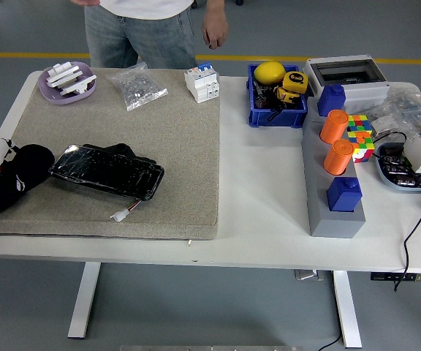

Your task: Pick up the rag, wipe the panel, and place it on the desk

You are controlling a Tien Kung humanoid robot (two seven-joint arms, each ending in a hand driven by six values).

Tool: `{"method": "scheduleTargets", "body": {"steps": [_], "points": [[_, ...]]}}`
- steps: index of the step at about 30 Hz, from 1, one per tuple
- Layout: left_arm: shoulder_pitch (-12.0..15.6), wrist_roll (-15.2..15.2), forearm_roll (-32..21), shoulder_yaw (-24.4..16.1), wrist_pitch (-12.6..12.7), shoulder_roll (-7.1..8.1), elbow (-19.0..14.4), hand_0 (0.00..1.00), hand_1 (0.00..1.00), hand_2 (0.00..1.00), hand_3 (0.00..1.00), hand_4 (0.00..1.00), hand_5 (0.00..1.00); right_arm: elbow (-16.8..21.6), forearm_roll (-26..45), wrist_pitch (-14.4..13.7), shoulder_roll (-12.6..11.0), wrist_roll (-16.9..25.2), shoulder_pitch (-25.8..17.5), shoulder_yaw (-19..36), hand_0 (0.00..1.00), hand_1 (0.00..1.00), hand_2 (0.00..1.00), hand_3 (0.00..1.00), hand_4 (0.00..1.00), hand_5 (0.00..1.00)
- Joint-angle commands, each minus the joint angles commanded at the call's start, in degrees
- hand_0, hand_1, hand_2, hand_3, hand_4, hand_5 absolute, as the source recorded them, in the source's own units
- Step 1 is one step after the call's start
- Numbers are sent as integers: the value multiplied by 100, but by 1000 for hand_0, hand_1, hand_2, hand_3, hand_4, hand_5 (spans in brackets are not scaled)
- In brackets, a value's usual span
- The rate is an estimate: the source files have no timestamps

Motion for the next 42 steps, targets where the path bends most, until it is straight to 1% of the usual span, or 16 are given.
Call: {"method": "scheduleTargets", "body": {"steps": [3, 4, 9, 13, 15, 16, 18, 21, 22, 28, 29, 30, 34, 35, 38, 42], "points": [[12, 35, -96, -62, -88, 40, -102, 780, 856, 871, 827, 998, 169, -2, -3, -3, -1, 5, -2, -1, 754, 658, 690, 720, 998, 611], [15, 27, -116, -85, -98, 53, -119, 781, 859, 889, 840, 998, 208, -2, -1, -2, 0, 6, -4, -3, 754, 657, 691, 718, 998, 608], [73, -9, -125, -268, -101, 68, -127, 781, 859, 889, 840, 998, 208, 0, -5, -1, 5, 8, -8, -7, 754, 657, 691, 718, 998, 608], [173, -132, -167, -536, -71, 67, -183, 789, 859, 883, 842, 998, 221, -2, -4, -1, -3, 6, -13, -28, 754, 657, 690, 720, 998, 605], [229, -259, -229, -691, -53, 62, -200, 789, 859, 883, 842, 998, 221, -3, 0, -2, -7, 6, -17, -35, 754, 657, 690, 720, 998, 605], [257, -350, -278, -765, -30, 57, -205, 786, 854, 865, 837, 998, 261, -3, -1, -2, -8, 5, -18, -38, 754, 657, 690, 720, 998, 604], [296, -454, -321, -867, -18, 49, -225, 786, 854, 865, 837, 998, 261, -4, 1, -4, -9, 6, -18, -35, 754, 657, 690, 720, 998, 604], [370, -702, -485, -1065, 15, 32, -284, 786, 854, 865, 837, 998, 261, -6, 4, -3, -4, 5, -18, -34, 754, 657, 690, 720, 998, 604], [388, -770, -532, -1117, 27, 28, -305, 784, 846, 858, 828, 998, 317, -8, 6, -3, -2, 6, -19, -32, 754, 657, 690, 719, 998, 604], [496, -1321, -1069, -1528, 212, -26, -393, 784, 846, 858, 828, 998, 317, -33, 74, 8, 10, 2, -18, -83, 754, 657, 690, 719, 998, 604], [506, -1367, -1125, -1576, 230, -34, -396, 781, 830, 818, 807, 998, 414, -37, 82, 7, 12, 1, -19, -87, 754, 657, 690, 719, 998, 604], [533, -1491, -1272, -1672, 288, -47, -392, 781, 830, 818, 807, 998, 414, -38, 79, 10, 12, 1, -22, -84, 754, 657, 690, 719, 998, 604], [619, -1791, -1675, -1931, 423, -85, -375, 781, 830, 818, 807, 998, 414, -40, 78, 13, 17, -2, -25, -85, 754, 657, 690, 719, 998, 604], [638, -1847, -1758, -1997, 451, -106, -356, 786, 806, 796, 785, 998, 473, -41, 78, 12, 21, -3, -26, -86, 753, 657, 690, 718, 998, 603], [688, -2027, -2058, -2150, 529, -183, -273, 786, 806, 796, 785, 998, 473, -36, 65, 12, 30, -1, -30, -70, 753, 657, 690, 718, 998, 603], [716, -2132, -2210, -2217, 568, -273, -181, 787, 801, 788, 780, 998, 489, -35, 61, 12, 37, 0, -30, -67, 754, 657, 690, 717, 998, 603]]}}
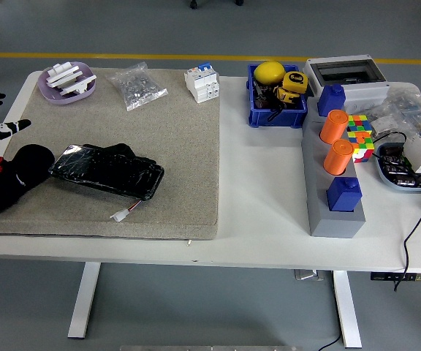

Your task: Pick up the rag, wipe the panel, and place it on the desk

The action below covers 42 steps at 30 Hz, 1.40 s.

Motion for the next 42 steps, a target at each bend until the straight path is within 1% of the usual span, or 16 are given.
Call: {"method": "scheduleTargets", "body": {"steps": [7, 10, 14, 18, 22, 31, 42], "points": [[21, -175, -189, -62, 68, -103, 91, 790, 799, 781, 773, 998, 495, 0, 3, -2, 0, -2, 0, 4, 753, 657, 690, 718, 998, 605], [31, -257, -260, -98, 106, -122, 116, 790, 799, 781, 773, 998, 495, 3, -1, 0, 0, -1, -5, 5, 753, 657, 690, 718, 998, 605], [42, -433, -534, -192, 180, -186, 180, 789, 797, 769, 768, 998, 502, 3, 6, 3, 5, -1, -13, 0, 754, 657, 690, 719, 998, 605], [44, -511, -628, -231, 210, -223, 197, 789, 792, 759, 757, 998, 510, 2, 11, 5, 12, 2, -16, -2, 756, 657, 690, 720, 998, 607], [37, -547, -667, -255, 216, -241, 206, 789, 792, 759, 757, 998, 510, 3, 7, 5, 15, 3, -17, 1, 756, 657, 690, 720, 998, 607], [25, -575, -665, -272, 214, -232, 247, 793, 790, 758, 754, 998, 511, 4, 14, 9, 13, 4, -20, -1, 756, 657, 690, 722, 998, 607], [9, -569, -646, -270, 184, -240, 345, 796, 793, 754, 752, 998, 523, 7, 15, 7, 18, 7, -26, 3, 755, 657, 691, 723, 998, 608]]}}
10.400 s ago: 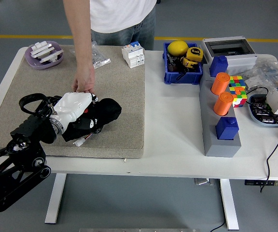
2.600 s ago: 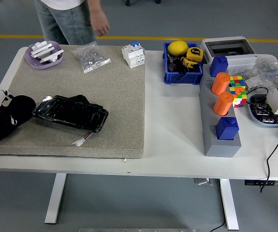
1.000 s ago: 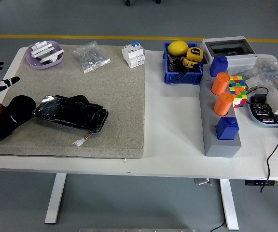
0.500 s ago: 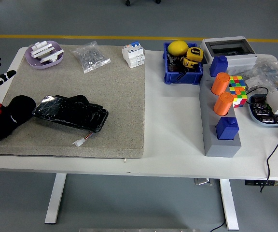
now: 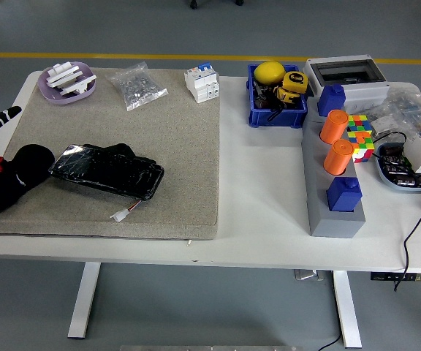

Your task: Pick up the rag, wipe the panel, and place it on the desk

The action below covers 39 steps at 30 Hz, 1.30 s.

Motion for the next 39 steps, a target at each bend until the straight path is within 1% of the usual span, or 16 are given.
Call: {"method": "scheduleTargets", "body": {"steps": [10, 24, 39], "points": [[-3, 46, 72, -2, -34, 8, 36, 800, 794, 755, 752, 998, 522, 4, -3, -1, 4, 1, -5, 3, 755, 657, 691, 723, 998, 609], [-3, 61, 92, -12, -59, -22, 44, 803, 797, 755, 752, 998, 523, -1, 9, -4, 22, -2, -25, -1, 757, 657, 691, 723, 998, 612], [-10, 131, 276, 1, -103, -31, 57, 812, 802, 760, 752, 998, 519, 2, 6, -4, 27, -2, -32, -2, 757, 657, 691, 724, 998, 614]]}}
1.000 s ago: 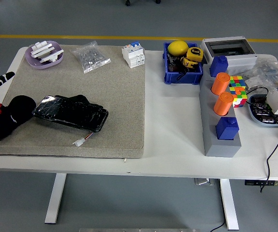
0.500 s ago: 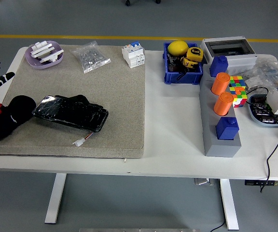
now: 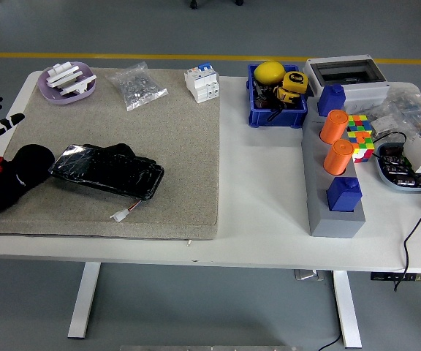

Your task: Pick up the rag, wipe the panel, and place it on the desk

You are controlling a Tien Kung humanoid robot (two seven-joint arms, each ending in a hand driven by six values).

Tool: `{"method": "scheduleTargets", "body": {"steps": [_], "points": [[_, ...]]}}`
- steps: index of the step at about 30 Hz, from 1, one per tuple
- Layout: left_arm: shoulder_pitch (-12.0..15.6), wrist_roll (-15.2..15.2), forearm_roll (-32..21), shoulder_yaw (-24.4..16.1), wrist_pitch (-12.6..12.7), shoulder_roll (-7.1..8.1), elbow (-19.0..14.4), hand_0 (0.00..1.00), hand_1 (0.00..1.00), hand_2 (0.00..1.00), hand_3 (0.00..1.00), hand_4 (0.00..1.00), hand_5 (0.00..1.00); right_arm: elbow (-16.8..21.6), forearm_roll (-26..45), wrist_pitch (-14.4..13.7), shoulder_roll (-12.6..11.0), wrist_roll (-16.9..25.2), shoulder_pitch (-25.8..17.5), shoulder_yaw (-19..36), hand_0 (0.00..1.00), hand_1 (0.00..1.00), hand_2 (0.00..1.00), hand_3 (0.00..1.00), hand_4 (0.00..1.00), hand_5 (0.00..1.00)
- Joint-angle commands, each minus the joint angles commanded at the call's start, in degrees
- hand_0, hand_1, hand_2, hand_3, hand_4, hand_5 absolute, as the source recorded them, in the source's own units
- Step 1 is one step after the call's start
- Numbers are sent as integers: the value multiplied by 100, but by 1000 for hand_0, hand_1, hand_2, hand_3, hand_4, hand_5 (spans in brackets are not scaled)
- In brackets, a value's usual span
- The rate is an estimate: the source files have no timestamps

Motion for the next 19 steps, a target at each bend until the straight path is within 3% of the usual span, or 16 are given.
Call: {"method": "scheduleTargets", "body": {"steps": [19], "points": [[16, 12, 20, -12, -41, 8, -6, 820, 809, 761, 754, 998, 501, -12, 35, 3, -5, -4, -10, -28, 758, 657, 691, 724, 998, 613]]}}
